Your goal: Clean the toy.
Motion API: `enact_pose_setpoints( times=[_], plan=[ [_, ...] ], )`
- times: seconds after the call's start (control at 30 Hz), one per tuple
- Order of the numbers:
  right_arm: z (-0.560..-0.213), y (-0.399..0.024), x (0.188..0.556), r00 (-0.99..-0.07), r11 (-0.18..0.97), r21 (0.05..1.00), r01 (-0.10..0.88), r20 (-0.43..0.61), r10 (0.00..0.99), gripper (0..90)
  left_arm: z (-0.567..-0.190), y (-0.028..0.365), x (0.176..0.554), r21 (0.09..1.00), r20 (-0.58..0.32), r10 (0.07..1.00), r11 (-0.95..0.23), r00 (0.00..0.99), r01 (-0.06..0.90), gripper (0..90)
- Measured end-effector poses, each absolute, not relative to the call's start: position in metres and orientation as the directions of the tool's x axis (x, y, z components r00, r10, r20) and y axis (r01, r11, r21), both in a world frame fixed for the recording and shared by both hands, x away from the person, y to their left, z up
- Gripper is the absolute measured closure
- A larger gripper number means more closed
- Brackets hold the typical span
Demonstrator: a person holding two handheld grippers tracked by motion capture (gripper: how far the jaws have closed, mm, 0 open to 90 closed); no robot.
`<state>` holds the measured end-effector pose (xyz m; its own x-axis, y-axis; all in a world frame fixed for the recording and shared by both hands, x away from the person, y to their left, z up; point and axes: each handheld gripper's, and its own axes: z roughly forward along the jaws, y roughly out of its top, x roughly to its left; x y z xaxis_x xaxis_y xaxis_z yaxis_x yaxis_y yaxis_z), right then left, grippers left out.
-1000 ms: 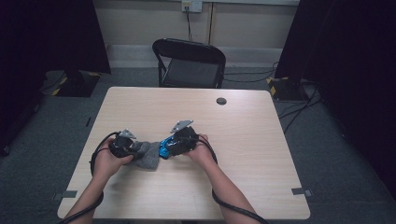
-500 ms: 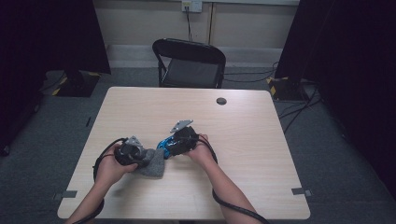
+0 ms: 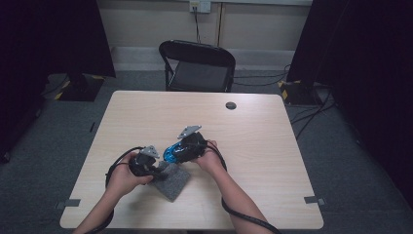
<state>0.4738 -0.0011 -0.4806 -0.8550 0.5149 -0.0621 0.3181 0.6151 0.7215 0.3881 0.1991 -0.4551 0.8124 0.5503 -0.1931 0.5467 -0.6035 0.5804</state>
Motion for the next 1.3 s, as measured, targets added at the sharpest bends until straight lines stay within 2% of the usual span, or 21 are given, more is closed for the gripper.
enact_pose_setpoints(
  times=[0.4, 0.57, 0.9, 1.07, 1.13, 1.3],
  plan=[
    [-0.481, -0.002, 0.474, -0.854, 0.611, 0.723, 0.322, -0.057, 0.517, 20.5, -0.431, 0.233, 0.399, 0.671, -0.205, 0.620, -0.474, 0.758, 0.569, 73.9],
    [-0.481, -0.002, 0.474, -0.854, 0.611, 0.724, 0.321, -0.057, 0.516, 20.5, -0.433, 0.248, 0.408, 0.681, -0.188, 0.672, -0.436, 0.716, 0.588, 73.9],
    [-0.481, -0.002, 0.474, -0.855, 0.611, 0.725, 0.319, -0.057, 0.515, 20.5, -0.440, 0.271, 0.421, 0.714, -0.220, 0.744, -0.317, 0.631, 0.623, 74.4],
    [-0.481, -0.002, 0.474, -0.855, 0.611, 0.724, 0.320, -0.057, 0.515, 20.5, -0.449, 0.280, 0.428, 0.682, -0.145, 0.824, -0.318, 0.548, 0.658, 74.5],
    [-0.481, -0.002, 0.474, -0.855, 0.611, 0.725, 0.320, -0.057, 0.515, 20.6, -0.455, 0.280, 0.430, 0.674, -0.157, 0.846, -0.286, 0.509, 0.682, 74.5],
    [-0.481, -0.002, 0.474, -0.855, 0.611, 0.724, 0.320, -0.057, 0.515, 20.5, -0.468, 0.273, 0.433, 0.621, -0.120, 0.855, -0.332, 0.504, 0.710, 74.0]
  ],
)
